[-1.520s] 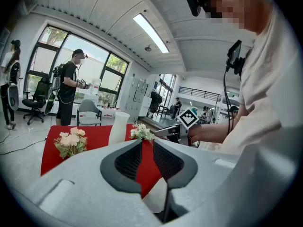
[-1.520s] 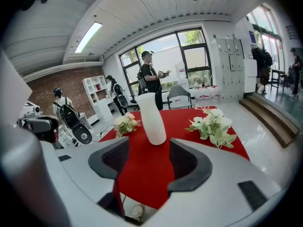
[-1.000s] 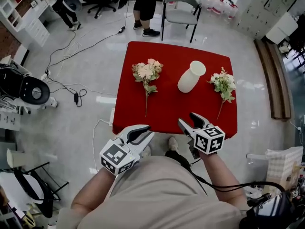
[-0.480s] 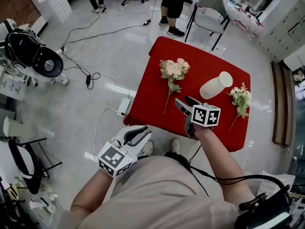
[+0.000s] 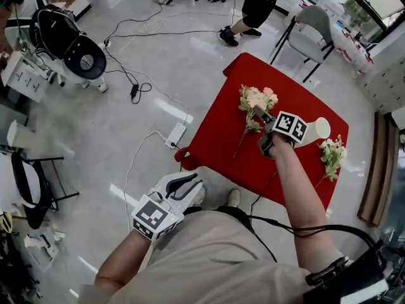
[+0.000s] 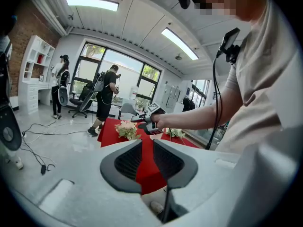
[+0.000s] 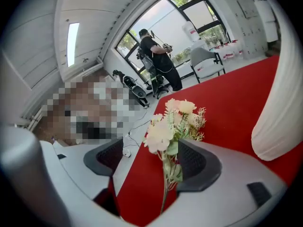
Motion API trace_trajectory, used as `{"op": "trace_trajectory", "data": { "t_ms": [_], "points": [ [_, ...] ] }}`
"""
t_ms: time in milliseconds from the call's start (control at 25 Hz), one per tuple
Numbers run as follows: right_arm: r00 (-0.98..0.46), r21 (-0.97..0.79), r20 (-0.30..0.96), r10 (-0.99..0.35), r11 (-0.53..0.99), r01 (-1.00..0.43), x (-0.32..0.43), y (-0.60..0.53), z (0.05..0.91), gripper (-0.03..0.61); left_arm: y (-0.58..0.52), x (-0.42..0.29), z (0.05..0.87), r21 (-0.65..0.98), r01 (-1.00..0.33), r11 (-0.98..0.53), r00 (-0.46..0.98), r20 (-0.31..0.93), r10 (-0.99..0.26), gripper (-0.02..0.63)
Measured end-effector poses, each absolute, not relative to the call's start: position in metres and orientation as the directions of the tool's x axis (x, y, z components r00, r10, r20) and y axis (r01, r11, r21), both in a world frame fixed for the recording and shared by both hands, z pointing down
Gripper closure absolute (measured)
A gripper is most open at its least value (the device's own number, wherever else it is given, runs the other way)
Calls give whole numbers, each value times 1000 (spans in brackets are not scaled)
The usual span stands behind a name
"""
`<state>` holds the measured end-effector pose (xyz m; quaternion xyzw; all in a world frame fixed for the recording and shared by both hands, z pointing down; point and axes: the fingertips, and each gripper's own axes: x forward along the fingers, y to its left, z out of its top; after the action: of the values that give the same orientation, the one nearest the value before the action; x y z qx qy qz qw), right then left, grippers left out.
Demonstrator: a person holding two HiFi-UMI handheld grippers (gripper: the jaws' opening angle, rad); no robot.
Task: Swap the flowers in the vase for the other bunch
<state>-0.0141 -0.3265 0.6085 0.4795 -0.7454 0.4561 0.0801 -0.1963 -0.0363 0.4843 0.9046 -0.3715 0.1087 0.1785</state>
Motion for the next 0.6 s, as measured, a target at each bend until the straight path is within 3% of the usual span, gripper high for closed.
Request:
{"op": "trace_trajectory", "data": {
  "t_ms": [240, 480, 600],
  "points": [
    [-442, -545, 636, -633, 37, -837, -4, -371, 644, 201, -37, -213, 482, 260, -761, -594, 649, 328, -687, 557],
    [-446, -572, 676, -586, -35, -820, -8, -382, 683, 203, -33, -227, 485, 262, -804, -533, 594, 345, -727, 557],
    [-436, -571, 684, -585, -58, -819, -10, -386, 691, 227, -35, -232, 481, 266, -819, -509, 574, 343, -744, 557]
  ]
}}
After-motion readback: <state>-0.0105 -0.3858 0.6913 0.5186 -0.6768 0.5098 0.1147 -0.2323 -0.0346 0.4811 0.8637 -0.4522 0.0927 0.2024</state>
